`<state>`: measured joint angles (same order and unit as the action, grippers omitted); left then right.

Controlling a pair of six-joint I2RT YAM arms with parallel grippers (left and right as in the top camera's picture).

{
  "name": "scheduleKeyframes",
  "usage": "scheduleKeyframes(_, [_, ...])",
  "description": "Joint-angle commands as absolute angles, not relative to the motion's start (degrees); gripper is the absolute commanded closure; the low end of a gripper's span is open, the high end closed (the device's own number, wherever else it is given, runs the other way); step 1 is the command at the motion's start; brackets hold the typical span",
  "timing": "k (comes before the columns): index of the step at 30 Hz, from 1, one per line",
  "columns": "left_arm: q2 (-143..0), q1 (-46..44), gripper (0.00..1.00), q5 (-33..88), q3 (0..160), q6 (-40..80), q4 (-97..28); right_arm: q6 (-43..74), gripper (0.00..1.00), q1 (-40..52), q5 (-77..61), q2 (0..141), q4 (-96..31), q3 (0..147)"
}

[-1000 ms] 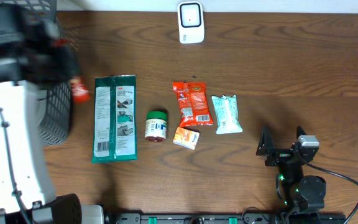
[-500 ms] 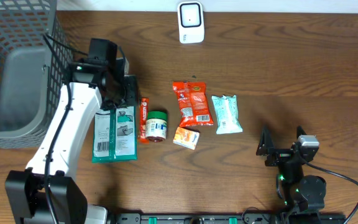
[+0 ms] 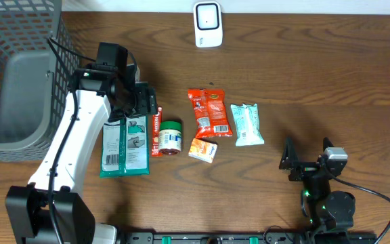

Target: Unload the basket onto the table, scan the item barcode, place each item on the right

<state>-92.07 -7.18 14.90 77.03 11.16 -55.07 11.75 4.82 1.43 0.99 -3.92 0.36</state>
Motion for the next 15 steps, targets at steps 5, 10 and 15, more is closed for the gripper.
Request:
scheduleKeyframes(5, [-91.72, -7.16, 0.14, 14.76, 77.47, 11.29, -55.13, 11.94, 0.01, 4.49, 1.39, 0.75, -4.12, 0.30])
scheduleKeyframes(10, [-91.72, -7.16, 0.14, 14.79, 77.47, 11.29, -55.13, 12.03, 0.01, 4.49, 3.95, 0.75, -3.70, 0.32])
scheduleKeyframes(15, [-91.72, -7.16, 0.14, 14.76, 77.47, 11.29, -55.13, 12.21, 0.01, 4.49, 0.80, 0.75, -4.14, 0.32])
